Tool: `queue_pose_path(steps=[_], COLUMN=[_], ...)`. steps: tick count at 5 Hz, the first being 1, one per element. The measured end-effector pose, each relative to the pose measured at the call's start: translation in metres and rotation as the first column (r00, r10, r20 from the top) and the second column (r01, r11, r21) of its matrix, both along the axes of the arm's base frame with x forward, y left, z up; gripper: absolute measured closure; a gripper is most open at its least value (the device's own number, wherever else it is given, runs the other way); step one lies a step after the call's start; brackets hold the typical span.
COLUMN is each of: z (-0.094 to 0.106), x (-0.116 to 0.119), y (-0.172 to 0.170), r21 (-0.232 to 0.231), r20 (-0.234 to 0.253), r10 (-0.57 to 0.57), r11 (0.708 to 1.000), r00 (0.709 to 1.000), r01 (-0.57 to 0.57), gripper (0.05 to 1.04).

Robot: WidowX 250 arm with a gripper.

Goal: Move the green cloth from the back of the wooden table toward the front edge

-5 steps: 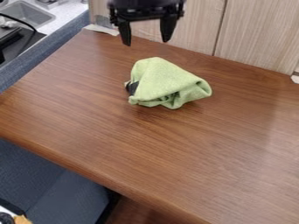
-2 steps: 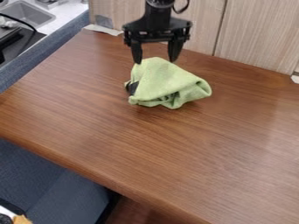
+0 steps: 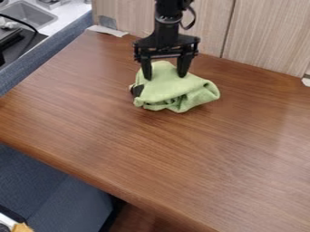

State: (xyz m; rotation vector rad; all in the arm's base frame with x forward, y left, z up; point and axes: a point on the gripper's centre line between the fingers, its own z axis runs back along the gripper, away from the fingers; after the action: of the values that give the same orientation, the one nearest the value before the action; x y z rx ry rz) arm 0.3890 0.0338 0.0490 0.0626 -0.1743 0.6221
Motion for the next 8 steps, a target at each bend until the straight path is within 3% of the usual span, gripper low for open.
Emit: queue_pose_path(steps=[2, 3, 6, 8], z=[-0.019, -0.026, -0.022, -0.025], x=[-0.007, -0.019, -0.044, -0.079], y=[0.006, 0.01, -0.005, -0.025], r21=[0.004, 0.037, 0.039, 0.064], r20=[-0.022, -0.029, -0.012, -0.051], r10=[0.021, 0.027, 0.032, -0.046], r11=[1.0, 0.999, 0.999, 0.997], r00=[1.0, 0.999, 0.999, 0.998], r01=[-0.02, -0.026, -0.031, 0.049], gripper=[0.083, 0.083, 0.083, 0.083])
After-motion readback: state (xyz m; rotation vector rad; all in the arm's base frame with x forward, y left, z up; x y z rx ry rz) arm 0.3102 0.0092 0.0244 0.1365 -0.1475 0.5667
